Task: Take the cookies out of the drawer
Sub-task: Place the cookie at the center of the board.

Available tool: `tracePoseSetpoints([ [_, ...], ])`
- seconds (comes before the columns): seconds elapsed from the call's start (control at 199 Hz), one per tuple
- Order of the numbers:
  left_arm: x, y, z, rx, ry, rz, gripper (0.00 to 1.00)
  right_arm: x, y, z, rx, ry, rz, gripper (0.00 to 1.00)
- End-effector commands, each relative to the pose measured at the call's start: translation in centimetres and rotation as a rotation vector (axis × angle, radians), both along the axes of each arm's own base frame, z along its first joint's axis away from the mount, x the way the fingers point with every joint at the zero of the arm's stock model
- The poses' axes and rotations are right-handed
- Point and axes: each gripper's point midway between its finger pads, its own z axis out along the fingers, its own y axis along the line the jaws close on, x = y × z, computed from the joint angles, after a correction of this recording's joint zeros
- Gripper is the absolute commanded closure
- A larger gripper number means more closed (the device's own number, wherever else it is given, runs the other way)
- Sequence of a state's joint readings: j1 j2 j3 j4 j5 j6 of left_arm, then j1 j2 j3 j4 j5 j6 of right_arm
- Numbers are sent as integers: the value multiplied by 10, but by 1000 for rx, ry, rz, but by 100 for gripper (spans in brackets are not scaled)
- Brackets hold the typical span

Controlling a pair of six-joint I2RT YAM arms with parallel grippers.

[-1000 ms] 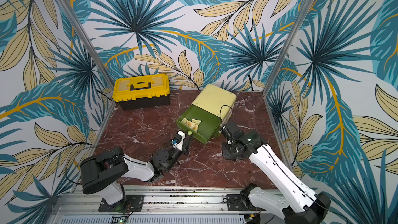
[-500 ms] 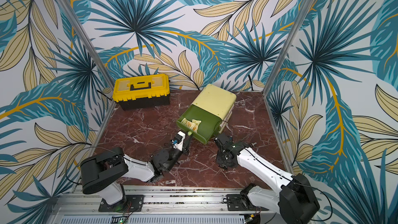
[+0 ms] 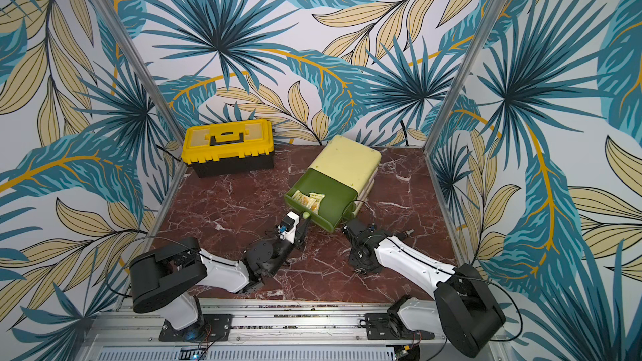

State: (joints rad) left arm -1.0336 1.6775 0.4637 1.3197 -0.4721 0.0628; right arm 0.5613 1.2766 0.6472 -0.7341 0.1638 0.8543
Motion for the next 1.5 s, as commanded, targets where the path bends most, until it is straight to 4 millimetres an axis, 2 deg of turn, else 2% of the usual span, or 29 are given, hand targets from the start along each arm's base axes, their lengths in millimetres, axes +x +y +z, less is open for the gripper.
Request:
tracePoseSetpoints([
  [0.0, 4, 1, 8, -11, -22, 26, 94, -1, -3, -5, -27, 7, 0, 47],
  [0.09, 4, 1, 9, -13, -23, 26, 94, 2, -2, 4, -18, -10, 10, 42],
  [0.196, 4, 1, 10, -12, -24, 27, 94, 5, -4, 28, -18, -64, 44, 38],
  [0.316, 3, 1, 10, -11, -27, 24, 94, 6, -12, 70, -43, -133, 106, 38],
  [0.411, 3, 1, 10, -10, -28, 23, 94, 13, -12, 112, -45, -218, 192, 38],
  [0.612, 3, 0, 11, -10, -29, 16, 94, 47, 32, 200, -20, -390, 625, 39],
  [0.727, 2, 1, 11, -10, -31, 18, 94, 64, 60, 229, -51, -436, 913, 39],
  [0.838, 2, 2, 11, -3, -30, 19, 94, 90, 76, 250, -118, -467, 1043, 39],
  [0.978, 2, 3, 10, -2, -27, 27, 94, 115, 111, 253, -31, -447, 1094, 41],
  [1.099, 3, 4, 11, 0, -28, 34, 94, 136, 132, 251, 81, -417, 959, 50],
  [1.174, 3, 4, 11, 0, -29, 36, 94, 139, 146, 249, 187, -387, 850, 52],
  [1.349, 4, 3, 10, 2, -23, 37, 94, 139, 156, 228, 319, -303, 596, 54],
  [1.495, 5, 0, 9, 3, -24, 35, 94, 146, 156, 216, 364, -336, 428, 52],
])
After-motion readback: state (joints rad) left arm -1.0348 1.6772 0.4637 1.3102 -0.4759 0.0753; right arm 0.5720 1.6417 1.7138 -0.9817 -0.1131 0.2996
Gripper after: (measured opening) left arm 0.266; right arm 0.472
